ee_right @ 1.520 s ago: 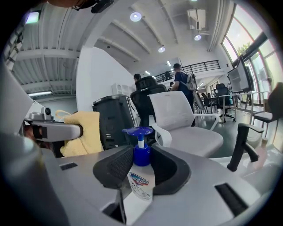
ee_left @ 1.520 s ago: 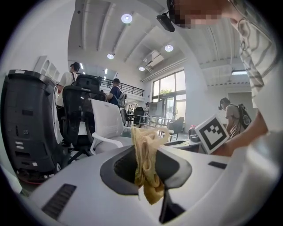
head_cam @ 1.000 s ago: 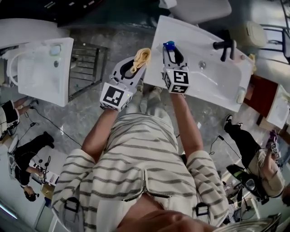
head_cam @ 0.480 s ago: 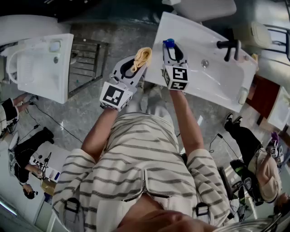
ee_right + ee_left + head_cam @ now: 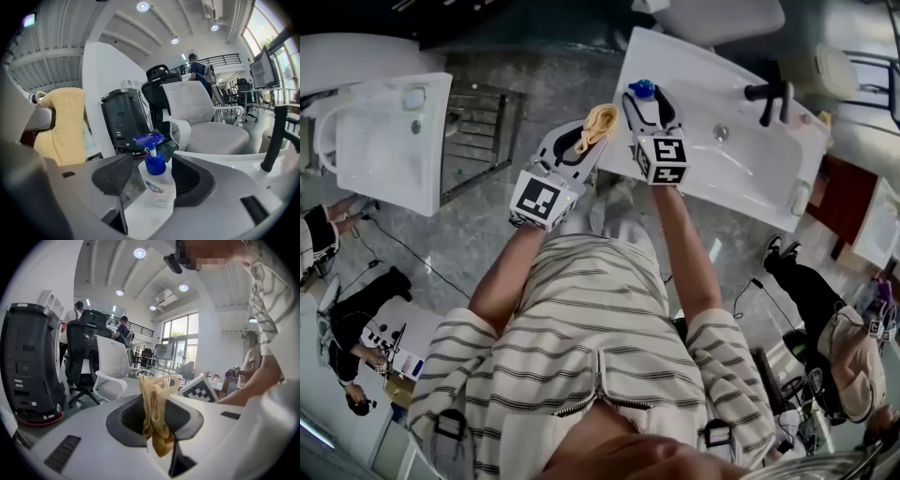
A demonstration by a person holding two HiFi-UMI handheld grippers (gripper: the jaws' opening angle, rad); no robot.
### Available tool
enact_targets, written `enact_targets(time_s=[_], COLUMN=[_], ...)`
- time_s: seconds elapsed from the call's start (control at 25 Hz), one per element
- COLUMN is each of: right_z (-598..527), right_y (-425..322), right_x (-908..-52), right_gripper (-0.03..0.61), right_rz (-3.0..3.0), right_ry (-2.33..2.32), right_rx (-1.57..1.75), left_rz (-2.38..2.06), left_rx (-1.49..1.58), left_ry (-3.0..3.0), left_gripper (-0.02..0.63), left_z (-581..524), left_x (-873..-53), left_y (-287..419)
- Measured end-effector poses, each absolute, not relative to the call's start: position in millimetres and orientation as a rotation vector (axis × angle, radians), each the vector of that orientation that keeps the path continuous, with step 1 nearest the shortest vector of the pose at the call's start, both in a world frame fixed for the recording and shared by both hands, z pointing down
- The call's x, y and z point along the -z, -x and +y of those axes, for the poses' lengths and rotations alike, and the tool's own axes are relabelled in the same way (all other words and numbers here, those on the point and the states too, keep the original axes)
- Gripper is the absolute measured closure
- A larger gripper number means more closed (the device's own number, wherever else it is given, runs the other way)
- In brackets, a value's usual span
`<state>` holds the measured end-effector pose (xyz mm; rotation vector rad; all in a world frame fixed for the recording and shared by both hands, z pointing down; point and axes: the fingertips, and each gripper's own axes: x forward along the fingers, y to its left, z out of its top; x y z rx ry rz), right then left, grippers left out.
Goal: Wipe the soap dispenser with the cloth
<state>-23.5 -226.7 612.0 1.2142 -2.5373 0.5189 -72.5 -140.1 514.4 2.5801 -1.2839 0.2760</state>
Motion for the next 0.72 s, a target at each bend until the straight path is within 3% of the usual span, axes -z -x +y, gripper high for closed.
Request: enact_targets(time_s=[0.36,0.72], right_z=[-205.4,-164.8], right_y=[6.5,-23.3], right_x=[-589.5,-525.0], right_gripper=[0.285,0.331], right_rz=[-2.600,-2.676], right_ry=[-1.234,-1.372], right_rx=[-0.538,-0.528], left_rz=[-1.303,-1.367], left_rx=[-0.260,-0.238], left_ry=[-2.599,-2.560], left_gripper=[0.528,0.528], left_z=[-128.2,-103.6], left_x=[-498.6,-482.6], left_y=[59.6,48.7])
